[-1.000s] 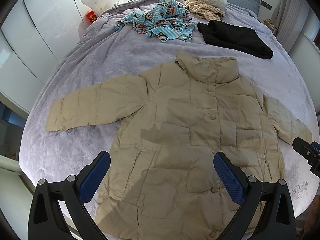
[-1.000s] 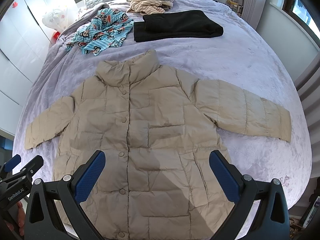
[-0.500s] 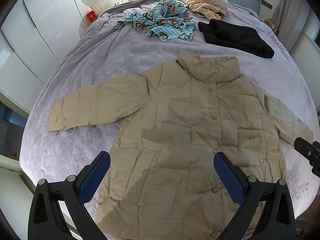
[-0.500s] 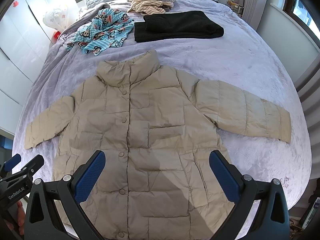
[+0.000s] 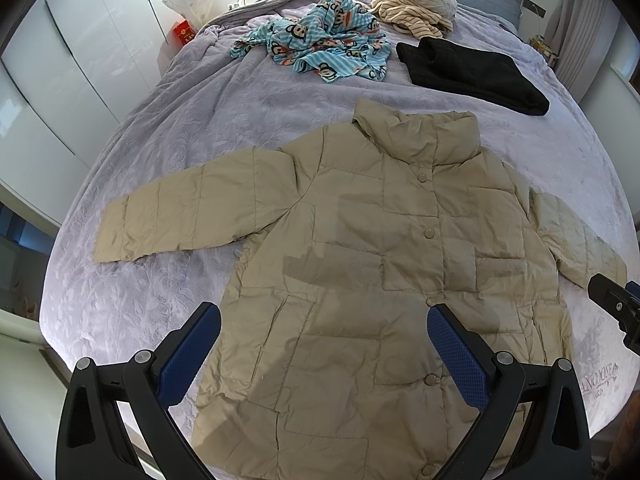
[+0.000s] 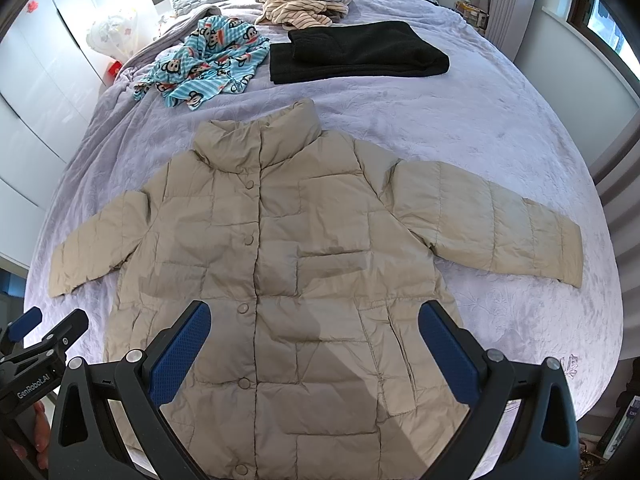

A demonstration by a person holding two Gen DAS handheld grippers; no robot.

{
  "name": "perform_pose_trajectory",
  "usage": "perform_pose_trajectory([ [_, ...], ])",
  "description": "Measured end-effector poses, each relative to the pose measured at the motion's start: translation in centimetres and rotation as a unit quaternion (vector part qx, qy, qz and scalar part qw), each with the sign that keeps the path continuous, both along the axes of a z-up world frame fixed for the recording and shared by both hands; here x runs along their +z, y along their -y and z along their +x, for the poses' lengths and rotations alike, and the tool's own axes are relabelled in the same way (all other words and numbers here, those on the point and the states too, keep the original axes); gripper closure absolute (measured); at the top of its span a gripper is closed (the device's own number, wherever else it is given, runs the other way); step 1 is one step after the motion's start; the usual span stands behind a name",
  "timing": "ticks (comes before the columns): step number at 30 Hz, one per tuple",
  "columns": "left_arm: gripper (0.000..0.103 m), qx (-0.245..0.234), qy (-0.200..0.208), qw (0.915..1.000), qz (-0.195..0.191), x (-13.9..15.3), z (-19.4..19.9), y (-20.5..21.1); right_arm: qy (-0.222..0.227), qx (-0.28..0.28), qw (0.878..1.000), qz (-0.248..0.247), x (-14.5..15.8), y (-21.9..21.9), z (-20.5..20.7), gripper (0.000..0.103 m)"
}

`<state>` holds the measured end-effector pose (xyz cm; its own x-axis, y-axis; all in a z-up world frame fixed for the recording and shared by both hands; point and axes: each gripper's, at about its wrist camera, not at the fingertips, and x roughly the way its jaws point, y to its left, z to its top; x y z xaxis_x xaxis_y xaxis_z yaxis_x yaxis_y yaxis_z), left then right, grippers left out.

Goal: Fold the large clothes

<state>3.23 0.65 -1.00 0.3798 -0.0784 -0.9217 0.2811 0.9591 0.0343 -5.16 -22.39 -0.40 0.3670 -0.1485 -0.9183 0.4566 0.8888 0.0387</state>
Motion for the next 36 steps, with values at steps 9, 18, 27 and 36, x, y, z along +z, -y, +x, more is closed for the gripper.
perform_pose_trajectory([
  [9, 0.000, 0.000, 0.000, 1.0000, 0.000, 0.04, 0.00, 0.06, -0.001, 0.000, 1.000, 0.000, 0.04, -0.07, 0.02, 0.000],
  [18, 0.000, 0.000, 0.000, 1.0000, 0.000, -0.09, 0.01, -0.15, -0.002, 0.001, 1.000, 0.000, 0.03, -0.18, 0.06, 0.000],
  [27, 0.000, 0.001, 0.000, 1.0000, 0.000, 0.02, 0.01, 0.06, -0.002, 0.001, 1.000, 0.000, 0.02, -0.22, 0.09, 0.000],
  [36, 0.000, 0.002, 0.001, 1.0000, 0.000, -0.34, -0.16, -0.13, -0.002, 0.001, 1.000, 0.000, 0.07, -0.18, 0.15, 0.000],
])
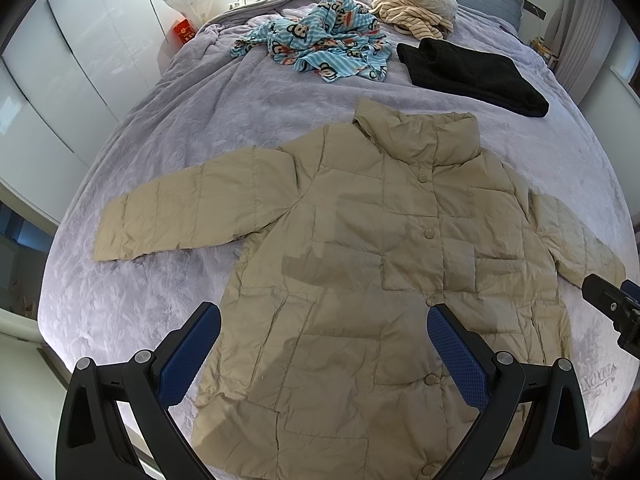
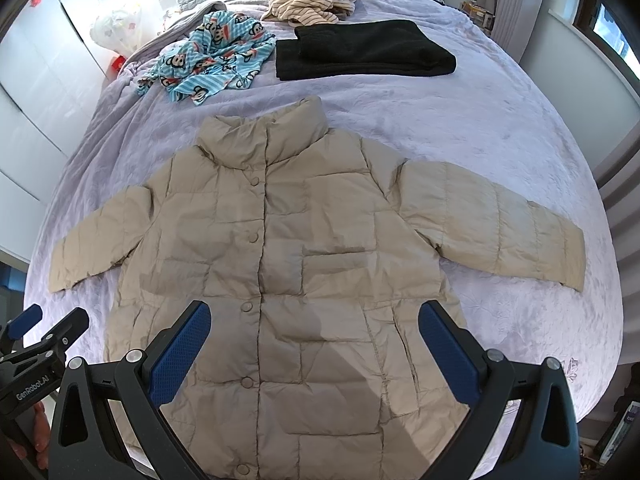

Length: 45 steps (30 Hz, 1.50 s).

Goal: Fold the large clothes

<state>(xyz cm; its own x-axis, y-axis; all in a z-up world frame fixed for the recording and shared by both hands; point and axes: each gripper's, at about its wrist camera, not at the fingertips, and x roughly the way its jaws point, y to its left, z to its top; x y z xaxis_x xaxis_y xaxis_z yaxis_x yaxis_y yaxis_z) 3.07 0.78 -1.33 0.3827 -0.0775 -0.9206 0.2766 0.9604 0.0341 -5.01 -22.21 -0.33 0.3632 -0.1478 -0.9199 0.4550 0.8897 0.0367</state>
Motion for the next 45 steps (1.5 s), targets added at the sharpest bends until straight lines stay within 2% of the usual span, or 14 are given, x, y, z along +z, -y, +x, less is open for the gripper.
perform_pose_trajectory([
  [11, 0.000, 0.001, -0.003, 1.0000, -0.004, -0.1, -0.2, -0.2, -0.002, 0.000, 1.000, -0.001, 0.0, -0.2, 0.0, 0.000],
  [18, 0.000, 0.006, -0.019, 0.9995, -0.026, -0.8, 0.1, -1.2, -0.015, -0.001, 1.000, 0.007, -0.5, -0.6, -0.3, 0.000],
  [23, 0.000, 0.022, -0.036, 0.9976, -0.055, -2.6, 1.3, -3.7, -0.038, -0.006, 0.998, 0.046, -1.8, -1.2, 0.2, 0.000],
  [27, 0.000, 0.051, -0.056, 0.9942, -0.077, -5.2, 3.1, -7.0, -0.046, -0.004, 0.997, 0.055, -3.0, -2.6, 0.7, 0.000],
  [31, 0.000, 0.084, -0.057, 0.9906, -0.092, -7.8, 5.4, -11.0, -0.028, 0.001, 0.995, 0.096, -4.4, -4.4, 2.0, 0.000],
  [34, 0.000, 0.117, -0.059, 0.9831, -0.128, -10.0, 7.7, -14.6, -0.011, 0.022, 0.993, 0.112, -5.9, -6.5, 3.1, 0.000],
  [38, 0.000, 0.171, -0.062, 0.9692, -0.166, -14.0, 11.3, -19.4, -0.070, 0.086, 0.988, 0.111, -9.2, -10.5, 5.8, 0.000],
  [41, 0.000, 0.208, -0.066, 0.9599, -0.176, -17.4, 14.2, -22.6, -0.074, 0.099, 0.985, 0.120, -11.4, -12.4, 7.1, 0.000],
  [45, 0.000, 0.252, -0.066, 0.9396, -0.222, -20.9, 17.9, -26.3, -0.075, 0.104, 0.982, 0.140, -14.2, -13.6, 8.4, 0.000],
])
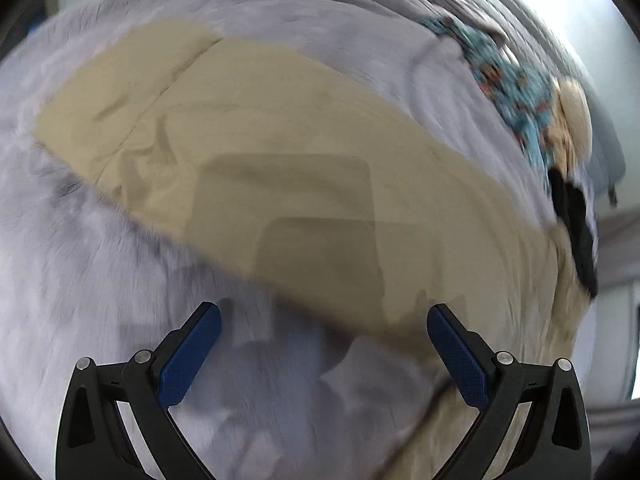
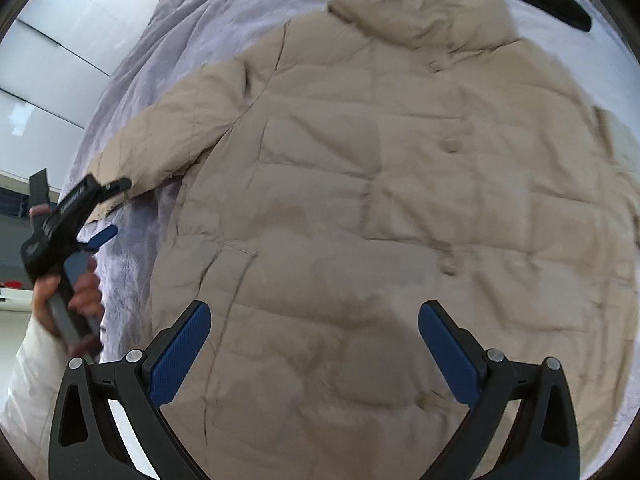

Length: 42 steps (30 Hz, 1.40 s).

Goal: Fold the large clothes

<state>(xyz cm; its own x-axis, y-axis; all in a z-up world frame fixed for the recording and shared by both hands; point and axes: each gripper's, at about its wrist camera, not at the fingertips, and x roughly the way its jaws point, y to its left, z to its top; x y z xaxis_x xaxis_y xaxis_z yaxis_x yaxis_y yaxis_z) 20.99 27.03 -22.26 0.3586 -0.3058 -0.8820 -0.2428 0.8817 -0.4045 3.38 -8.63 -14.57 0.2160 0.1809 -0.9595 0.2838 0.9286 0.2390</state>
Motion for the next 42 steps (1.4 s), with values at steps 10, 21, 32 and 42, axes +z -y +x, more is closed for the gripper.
perform_pose_trajectory([
  [10, 0.094, 0.053, 0.022, 0.9979, -0.028, -1.8, 7.6, -3.8, 0.072, -0.012, 0.997, 0.027, -1.5, -0.5, 5.8, 0.000],
  [21, 0.094, -0.043, 0.166, 0.9814, 0.087, 9.1, 5.4, -1.0, 0.111, -0.075, 0.979, 0.153, -3.8, -2.1, 14.0, 0.092],
  [32, 0.094, -0.228, 0.242, 0.9429, 0.023, 15.9, 2.8, 12.3, 0.067, -0.048, 0.962, 0.260, -10.8, -5.3, 16.2, 0.094],
  [42, 0.094, -0.376, 0.251, 0.8880, 0.084, 12.8, -3.1, 33.2, 0.097, -0.119, 0.975, 0.162, -4.0, 9.0, 5.0, 0.094],
])
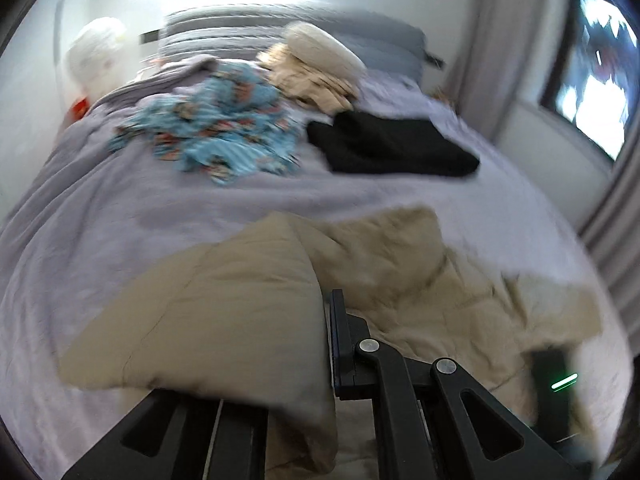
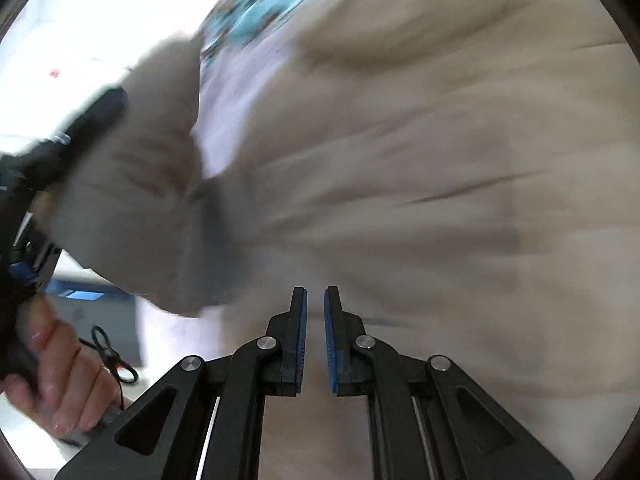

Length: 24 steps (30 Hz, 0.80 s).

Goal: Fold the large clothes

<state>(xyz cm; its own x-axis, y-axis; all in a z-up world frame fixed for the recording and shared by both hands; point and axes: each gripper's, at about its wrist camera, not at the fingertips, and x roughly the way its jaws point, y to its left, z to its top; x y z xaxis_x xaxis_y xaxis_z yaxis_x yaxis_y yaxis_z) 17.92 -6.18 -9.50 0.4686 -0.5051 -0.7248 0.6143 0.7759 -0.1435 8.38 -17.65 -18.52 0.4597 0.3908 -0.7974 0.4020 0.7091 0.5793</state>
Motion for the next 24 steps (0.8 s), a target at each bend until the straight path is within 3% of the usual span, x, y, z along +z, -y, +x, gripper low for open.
perform_pose_trajectory([
  [4, 0.093, -0.030, 0.036, 0.9937, 0.102, -5.7, -3.4, 5.8, -0.031, -0.051, 0.995, -0.076, 0.8, 6.3, -5.1, 0.093],
  [6, 0.073, -0.046, 0.052, 0.9864, 0.149, -8.4, -4.8, 7.4, -0.045, -0.067, 0.993, -0.085, 0.6, 8.3, -6.7, 0.093],
  [7, 0.042, -0.054, 0.050, 0.9843, 0.160, -9.4, -5.3, 7.5, -0.048, -0.070, 0.993, -0.086, 0.5, 8.9, -7.0, 0.093],
  [8, 0.019, -0.057, 0.048, 0.9834, 0.165, -10.0, -5.9, 7.5, -0.050, -0.074, 0.992, -0.084, 0.0, 9.7, -7.2, 0.093],
  [9, 0.016, -0.057, 0.052, 0.9824, 0.170, -10.3, -6.2, 7.2, -0.051, -0.075, 0.993, -0.081, 0.4, 9.9, -7.3, 0.093],
  [12, 0.016, -0.061, 0.053, 0.9793, 0.185, -10.1, -7.3, 6.4, -0.049, -0.072, 0.993, -0.078, 0.2, 9.8, -6.5, 0.092],
  [14, 0.016, -0.056, 0.053, 0.9821, 0.172, -8.5, -7.9, 4.8, -0.047, -0.067, 0.993, -0.081, 0.2, 10.6, -7.4, 0.091],
  [16, 0.016, -0.042, 0.048, 0.9871, 0.147, -6.8, -7.8, 2.5, -0.042, -0.053, 0.993, -0.093, 1.5, 10.8, -8.8, 0.069],
  [17, 0.016, -0.026, 0.051, 0.9893, 0.135, -5.6, -8.0, 0.8, -0.037, -0.043, 0.993, -0.101, 2.1, 10.5, -8.8, 0.039],
  [18, 0.016, -0.012, 0.054, 0.9902, 0.128, -4.9, -8.0, -0.6, -0.024, -0.028, 0.993, -0.112, 3.0, 9.7, -8.0, 0.022],
  [21, 0.016, 0.073, 0.064, 0.9878, 0.121, -3.5, -6.6, -5.8, 0.022, 0.029, 0.988, -0.151, 5.6, 6.6, -6.0, 0.022],
  [24, 0.016, 0.168, 0.024, 0.9759, 0.137, -5.5, -3.1, -10.2, 0.057, 0.103, 0.973, -0.200, 7.3, 1.8, -2.7, 0.022],
])
